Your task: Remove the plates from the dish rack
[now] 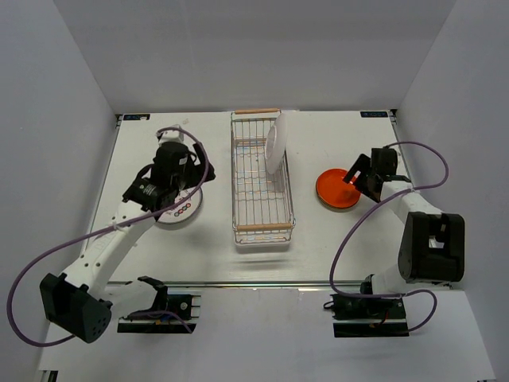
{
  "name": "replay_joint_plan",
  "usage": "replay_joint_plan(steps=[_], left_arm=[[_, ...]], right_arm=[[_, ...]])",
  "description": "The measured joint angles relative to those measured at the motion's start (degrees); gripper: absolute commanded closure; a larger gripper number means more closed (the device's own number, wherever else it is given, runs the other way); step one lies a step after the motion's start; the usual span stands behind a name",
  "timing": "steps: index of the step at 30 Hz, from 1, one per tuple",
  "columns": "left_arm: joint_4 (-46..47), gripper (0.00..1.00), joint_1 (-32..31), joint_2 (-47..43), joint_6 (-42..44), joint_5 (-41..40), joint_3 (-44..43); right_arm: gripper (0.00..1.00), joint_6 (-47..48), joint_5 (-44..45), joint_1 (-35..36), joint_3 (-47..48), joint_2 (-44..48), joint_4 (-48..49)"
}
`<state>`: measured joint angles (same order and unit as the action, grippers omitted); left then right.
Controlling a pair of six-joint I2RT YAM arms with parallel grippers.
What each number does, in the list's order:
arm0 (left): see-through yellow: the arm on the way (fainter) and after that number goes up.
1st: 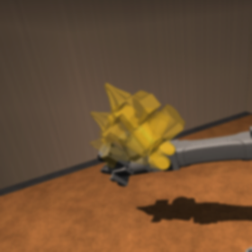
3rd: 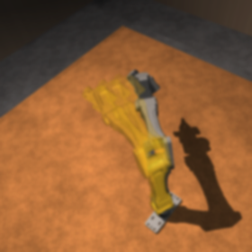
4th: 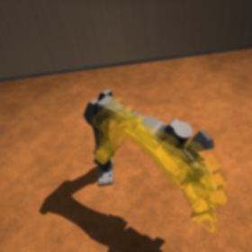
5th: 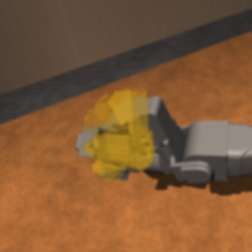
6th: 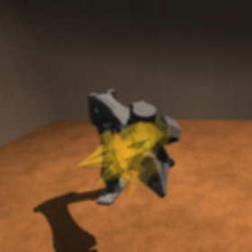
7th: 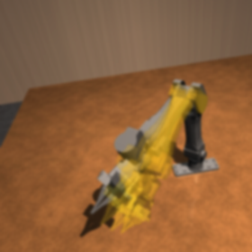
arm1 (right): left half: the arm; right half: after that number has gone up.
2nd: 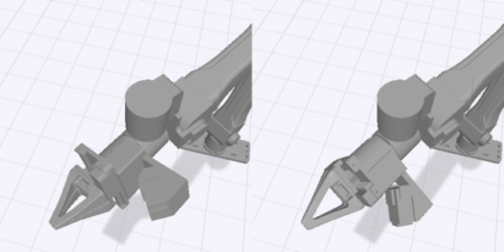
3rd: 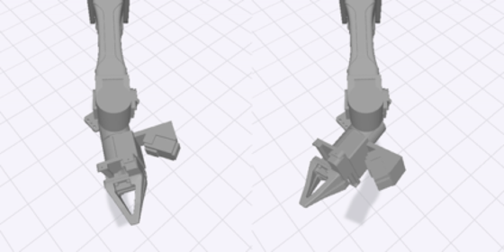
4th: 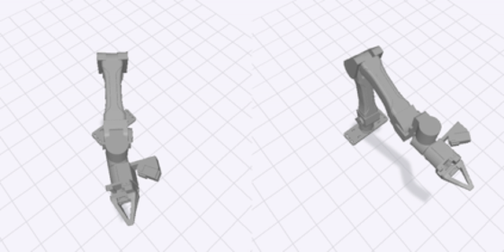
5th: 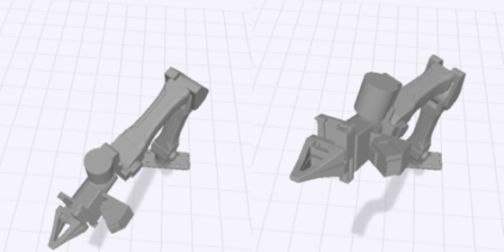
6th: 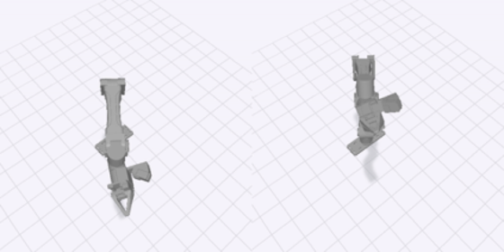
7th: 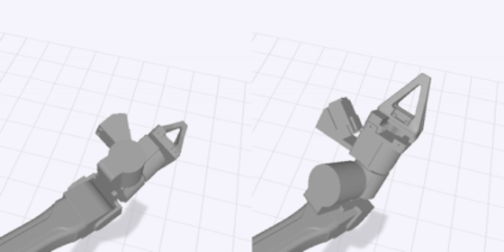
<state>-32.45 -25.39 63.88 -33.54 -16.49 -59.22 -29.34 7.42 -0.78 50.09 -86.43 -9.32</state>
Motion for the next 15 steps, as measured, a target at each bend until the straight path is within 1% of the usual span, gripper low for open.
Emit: replay_joint_plan(steps=[3,8,11,15], left_arm=[[0.5,0.02,-0.4,4.4,3.4,3.5,-5.6],[1.6,0.02,-3.1,16.6,7.7,7.7,-19.3],[1.3,0.02,-5.9,23.8,9.6,8.4,-27.1],[-1.7,0.02,-10.8,34.3,12.2,6.3,-39.8]], right_arm=[[0.11,-0.3,1.4,0.0,0.4,2.6,-1.9],[0.11,-0.3,4.6,-0.2,3.4,7.4,-5.4],[0.11,-0.1,6.3,-0.4,3.8,10.4,-7.2],[0.11,0.3,7.4,-0.5,3.8,12.3,-9.2]])
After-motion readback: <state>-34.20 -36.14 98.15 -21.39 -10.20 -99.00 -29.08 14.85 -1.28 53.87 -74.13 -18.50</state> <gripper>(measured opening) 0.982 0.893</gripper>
